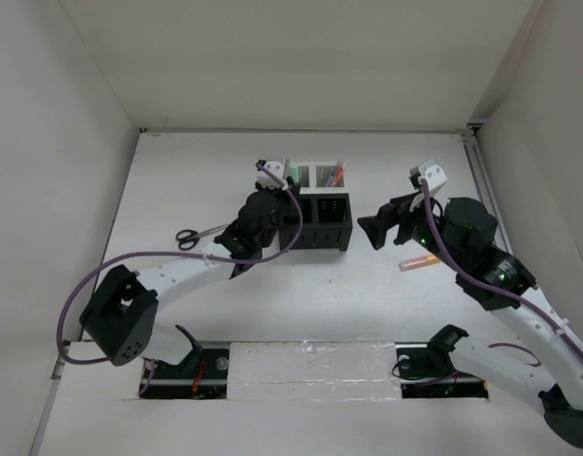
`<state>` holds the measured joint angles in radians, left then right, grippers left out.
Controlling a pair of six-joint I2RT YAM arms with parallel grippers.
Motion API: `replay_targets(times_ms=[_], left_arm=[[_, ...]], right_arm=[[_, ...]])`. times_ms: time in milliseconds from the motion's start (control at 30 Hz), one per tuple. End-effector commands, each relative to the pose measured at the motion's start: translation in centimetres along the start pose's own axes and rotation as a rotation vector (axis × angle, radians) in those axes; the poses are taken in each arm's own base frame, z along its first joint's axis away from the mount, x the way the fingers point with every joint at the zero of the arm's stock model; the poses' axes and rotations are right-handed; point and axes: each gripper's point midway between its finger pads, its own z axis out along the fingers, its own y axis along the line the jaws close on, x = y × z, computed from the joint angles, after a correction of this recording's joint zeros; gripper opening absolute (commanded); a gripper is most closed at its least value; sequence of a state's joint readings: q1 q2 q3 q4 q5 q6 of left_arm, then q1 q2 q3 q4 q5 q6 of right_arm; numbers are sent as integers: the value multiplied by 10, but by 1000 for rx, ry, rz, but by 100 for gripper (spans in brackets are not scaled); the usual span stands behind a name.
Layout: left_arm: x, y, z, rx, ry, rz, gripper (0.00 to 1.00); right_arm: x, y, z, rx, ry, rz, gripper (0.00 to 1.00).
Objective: Sort the stationery into containers
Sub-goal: Place the pen in the storage box.
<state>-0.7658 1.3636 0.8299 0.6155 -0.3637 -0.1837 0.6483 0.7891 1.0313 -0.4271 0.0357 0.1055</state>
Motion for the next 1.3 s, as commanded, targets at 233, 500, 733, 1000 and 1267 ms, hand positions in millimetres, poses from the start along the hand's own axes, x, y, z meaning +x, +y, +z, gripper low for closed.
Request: replay_targets(times_ms=[233, 500, 733, 1000, 1267], left_arm=[[-7, -8, 9, 35, -90, -64, 0], [13, 0, 11, -11, -72, -63, 0], [25, -4, 6, -23, -57, -54, 0], [38, -3, 10, -30, -30, -60, 0], [48, 2, 8, -47, -3, -54, 27]], right_arm=[[-4, -6, -2, 27, -32, 25, 98], [1, -8, -2, 37, -24, 25, 98], [3, -8, -3, 37, -24, 25, 98], [6, -8, -4, 37, -24, 25, 98], [6, -9, -7, 37, -24, 25, 98]])
